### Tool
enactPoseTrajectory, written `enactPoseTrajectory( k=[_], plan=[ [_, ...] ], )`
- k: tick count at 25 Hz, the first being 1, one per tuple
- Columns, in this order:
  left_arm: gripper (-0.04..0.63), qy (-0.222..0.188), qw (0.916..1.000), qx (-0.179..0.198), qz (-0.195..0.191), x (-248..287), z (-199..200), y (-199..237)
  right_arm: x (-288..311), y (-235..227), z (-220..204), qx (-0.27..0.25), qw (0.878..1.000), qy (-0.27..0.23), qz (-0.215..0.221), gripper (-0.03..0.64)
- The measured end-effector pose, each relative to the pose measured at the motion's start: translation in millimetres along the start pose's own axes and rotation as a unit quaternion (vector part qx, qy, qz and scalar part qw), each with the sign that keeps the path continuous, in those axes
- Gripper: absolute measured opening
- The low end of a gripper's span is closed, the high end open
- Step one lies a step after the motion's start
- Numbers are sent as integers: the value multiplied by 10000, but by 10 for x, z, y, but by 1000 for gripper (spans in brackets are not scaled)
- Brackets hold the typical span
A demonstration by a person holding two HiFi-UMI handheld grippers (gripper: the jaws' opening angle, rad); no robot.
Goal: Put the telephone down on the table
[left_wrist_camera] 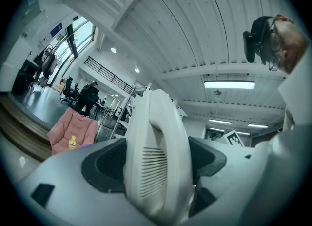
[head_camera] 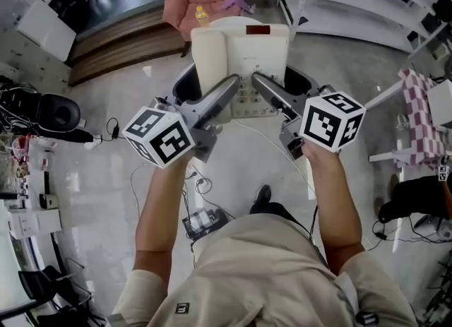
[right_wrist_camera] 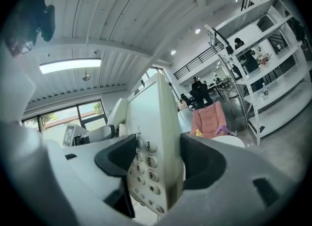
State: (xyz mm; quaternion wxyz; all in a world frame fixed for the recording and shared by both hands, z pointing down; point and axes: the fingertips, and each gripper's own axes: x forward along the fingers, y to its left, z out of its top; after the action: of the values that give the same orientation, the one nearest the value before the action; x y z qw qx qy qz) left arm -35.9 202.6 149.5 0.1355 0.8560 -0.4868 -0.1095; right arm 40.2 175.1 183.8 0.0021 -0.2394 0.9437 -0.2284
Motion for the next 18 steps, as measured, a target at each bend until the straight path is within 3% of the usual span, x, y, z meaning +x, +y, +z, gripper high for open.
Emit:
enactPoseTrajectory(
  k=[10,18],
  plan=[
    [376,169,9995,90,256,398,-59,-31,-27,-387,150,54,9998,6,205,268],
    [376,359,9994,-12,26,823,-210,8,-88,-804,197,191,9998,-24,-92,268]
  ],
)
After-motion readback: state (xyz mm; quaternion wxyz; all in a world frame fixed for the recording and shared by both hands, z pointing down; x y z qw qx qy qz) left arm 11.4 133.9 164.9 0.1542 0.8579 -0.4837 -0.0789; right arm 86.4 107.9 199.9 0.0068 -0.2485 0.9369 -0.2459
